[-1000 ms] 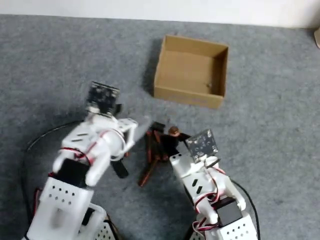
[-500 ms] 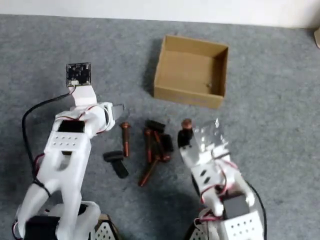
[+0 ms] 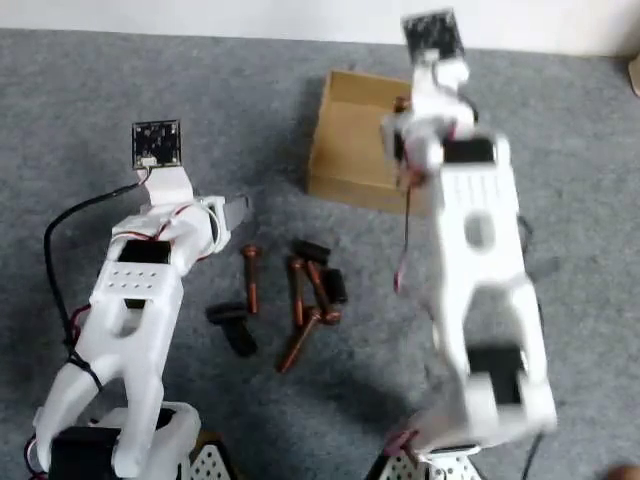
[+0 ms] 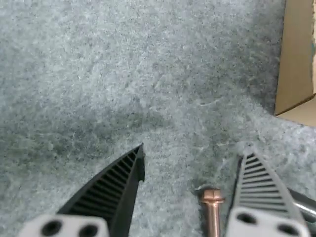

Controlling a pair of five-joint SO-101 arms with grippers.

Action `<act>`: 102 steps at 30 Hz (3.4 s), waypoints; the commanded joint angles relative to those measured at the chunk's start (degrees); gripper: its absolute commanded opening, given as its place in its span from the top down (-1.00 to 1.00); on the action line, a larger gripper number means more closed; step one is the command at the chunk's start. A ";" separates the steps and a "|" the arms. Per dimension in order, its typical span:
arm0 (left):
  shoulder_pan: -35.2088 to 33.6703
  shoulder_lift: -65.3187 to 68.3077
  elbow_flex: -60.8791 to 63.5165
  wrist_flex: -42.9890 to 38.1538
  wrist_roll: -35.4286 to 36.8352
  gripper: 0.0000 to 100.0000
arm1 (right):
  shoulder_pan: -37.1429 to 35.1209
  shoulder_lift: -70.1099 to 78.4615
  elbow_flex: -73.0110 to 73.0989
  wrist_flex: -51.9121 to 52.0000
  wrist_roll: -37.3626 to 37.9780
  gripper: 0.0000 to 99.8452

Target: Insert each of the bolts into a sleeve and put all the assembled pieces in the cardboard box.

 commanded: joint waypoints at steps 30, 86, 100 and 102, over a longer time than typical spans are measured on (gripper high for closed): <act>-0.48 -0.13 -0.40 -1.14 0.00 0.42 | 4.97 64.92 -86.02 37.58 0.62 0.37; 1.98 -47.78 24.48 15.56 -20.13 0.42 | -13.58 -51.38 60.79 14.20 -0.53 0.36; 13.93 -39.69 18.33 13.45 -10.29 0.42 | -13.76 -51.47 68.44 4.53 -2.37 0.36; 12.88 -31.60 15.08 12.22 -10.11 0.42 | -13.76 -51.47 68.62 4.53 -2.37 0.36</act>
